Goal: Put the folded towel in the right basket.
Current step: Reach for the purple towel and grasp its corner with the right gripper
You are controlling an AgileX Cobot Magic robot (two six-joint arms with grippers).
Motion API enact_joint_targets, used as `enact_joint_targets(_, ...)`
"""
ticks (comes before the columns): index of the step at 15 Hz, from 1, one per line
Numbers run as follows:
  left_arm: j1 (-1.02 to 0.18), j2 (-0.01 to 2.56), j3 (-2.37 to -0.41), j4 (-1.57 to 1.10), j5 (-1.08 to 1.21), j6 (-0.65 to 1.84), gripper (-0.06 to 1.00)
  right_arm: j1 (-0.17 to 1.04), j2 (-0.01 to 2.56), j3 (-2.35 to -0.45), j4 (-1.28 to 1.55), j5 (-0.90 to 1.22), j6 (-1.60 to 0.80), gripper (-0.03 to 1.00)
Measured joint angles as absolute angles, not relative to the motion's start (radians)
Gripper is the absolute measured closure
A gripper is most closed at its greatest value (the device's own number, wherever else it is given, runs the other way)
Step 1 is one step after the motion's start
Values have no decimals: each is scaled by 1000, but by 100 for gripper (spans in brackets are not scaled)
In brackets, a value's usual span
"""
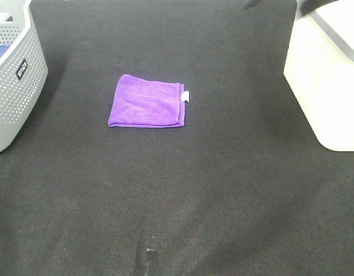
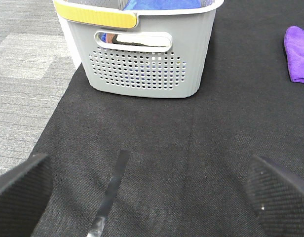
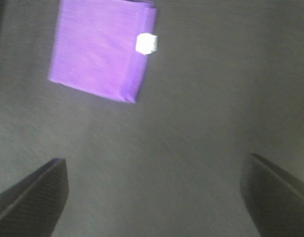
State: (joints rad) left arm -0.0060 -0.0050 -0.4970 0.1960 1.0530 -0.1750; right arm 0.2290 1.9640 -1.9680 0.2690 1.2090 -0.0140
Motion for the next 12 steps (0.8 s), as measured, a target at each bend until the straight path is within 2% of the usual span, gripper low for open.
enact_joint_targets(1,-6,-5,-497,196,1053,-175,-4,229,1964,-1968,269,1209,-14,8)
enact_joint_targets(3,-6,-5,-497,192,1053,-175,-4,242,2158,-2118,348,1208,0,8)
enact_joint_targets(5,-6,-5,-497,183,1053,-175,-4,242,2305,-2187,405,1207,0,8)
enact_joint_targets(8,-6,-5,-497,181,1053,-175,-4,242,2465,-2220,494,1193,0,8)
enact_joint_targets(12,-6,-5,-497,179,1053,-175,-4,242,2562,-2224,598,1022,0,8)
